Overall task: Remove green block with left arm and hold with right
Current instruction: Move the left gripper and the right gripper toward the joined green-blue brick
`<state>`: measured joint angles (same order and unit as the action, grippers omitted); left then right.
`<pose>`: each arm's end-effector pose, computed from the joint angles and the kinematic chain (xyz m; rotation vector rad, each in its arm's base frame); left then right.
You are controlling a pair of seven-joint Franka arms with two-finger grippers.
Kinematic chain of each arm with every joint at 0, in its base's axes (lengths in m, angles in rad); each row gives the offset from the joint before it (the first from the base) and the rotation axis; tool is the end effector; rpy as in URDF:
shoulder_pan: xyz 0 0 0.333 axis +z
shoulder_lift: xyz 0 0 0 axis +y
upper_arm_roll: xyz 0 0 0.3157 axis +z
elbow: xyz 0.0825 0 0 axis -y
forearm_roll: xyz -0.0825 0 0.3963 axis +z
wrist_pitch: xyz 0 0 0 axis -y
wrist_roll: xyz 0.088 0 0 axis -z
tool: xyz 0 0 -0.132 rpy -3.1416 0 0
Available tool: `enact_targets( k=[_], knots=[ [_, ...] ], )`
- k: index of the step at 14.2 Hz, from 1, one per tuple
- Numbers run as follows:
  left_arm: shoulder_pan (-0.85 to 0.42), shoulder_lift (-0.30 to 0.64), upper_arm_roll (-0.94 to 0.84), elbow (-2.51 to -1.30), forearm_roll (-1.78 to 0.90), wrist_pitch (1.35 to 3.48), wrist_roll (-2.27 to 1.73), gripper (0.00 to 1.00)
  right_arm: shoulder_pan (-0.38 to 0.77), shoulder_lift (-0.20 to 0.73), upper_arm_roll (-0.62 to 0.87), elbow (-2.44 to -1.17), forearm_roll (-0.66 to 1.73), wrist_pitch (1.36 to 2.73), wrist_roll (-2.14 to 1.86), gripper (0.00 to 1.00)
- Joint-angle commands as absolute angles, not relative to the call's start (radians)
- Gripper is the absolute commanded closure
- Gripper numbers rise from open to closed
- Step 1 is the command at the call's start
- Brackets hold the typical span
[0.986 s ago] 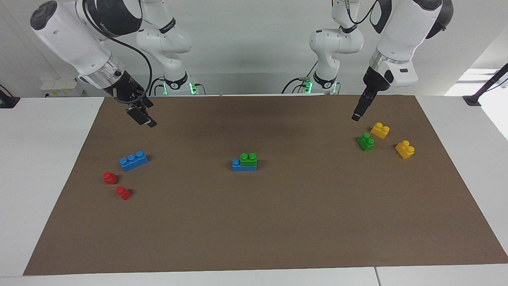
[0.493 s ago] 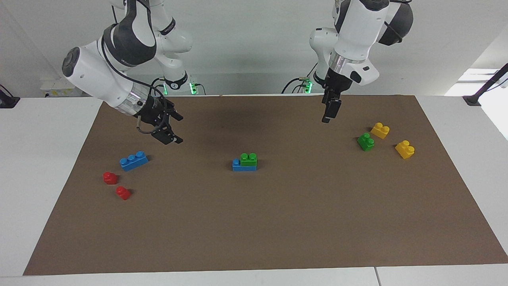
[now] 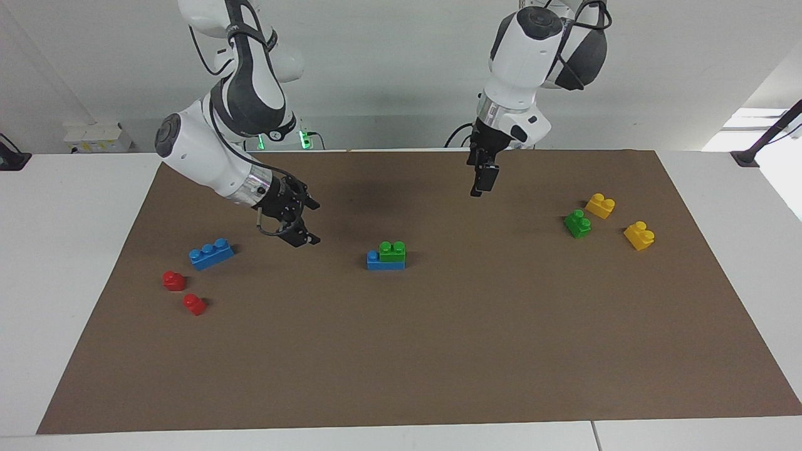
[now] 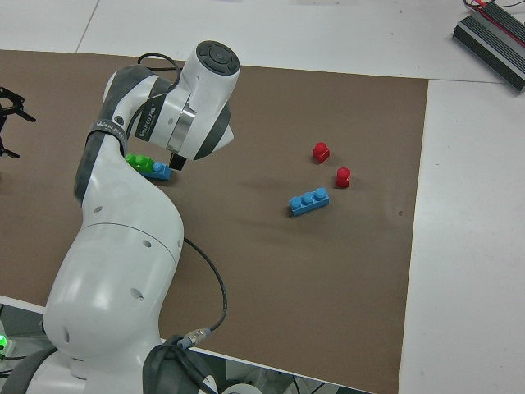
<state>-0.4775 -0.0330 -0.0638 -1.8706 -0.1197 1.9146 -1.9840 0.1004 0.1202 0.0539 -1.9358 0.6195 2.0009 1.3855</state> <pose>0.4861 -0.3058 0.5021 2.2402 2.0428 -0.1267 0.5822 0.1388 0.4021 -1.9743 1.8628 0.5978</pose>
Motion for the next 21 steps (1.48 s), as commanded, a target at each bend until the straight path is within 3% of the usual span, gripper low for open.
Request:
enact_targets(
  k=[1,11,21],
  knots=[
    [-0.537,0.035,-0.048,-1.865,-0.137,1.977,-2.078,0.00,0.121,0.133,0.054,-1.970,0.667,2.077,1.390,0.03],
    [-0.604,0.215,-0.049,-1.763,-0.132,2.081,-2.210,0.00,0.228,0.179,0.054,-2.031,0.715,2.269,1.387,0.03],
    [-0.649,0.399,-0.048,-1.635,-0.075,2.112,-2.327,0.00,0.278,0.247,0.054,-2.045,0.741,2.362,1.347,0.03]
  ],
)
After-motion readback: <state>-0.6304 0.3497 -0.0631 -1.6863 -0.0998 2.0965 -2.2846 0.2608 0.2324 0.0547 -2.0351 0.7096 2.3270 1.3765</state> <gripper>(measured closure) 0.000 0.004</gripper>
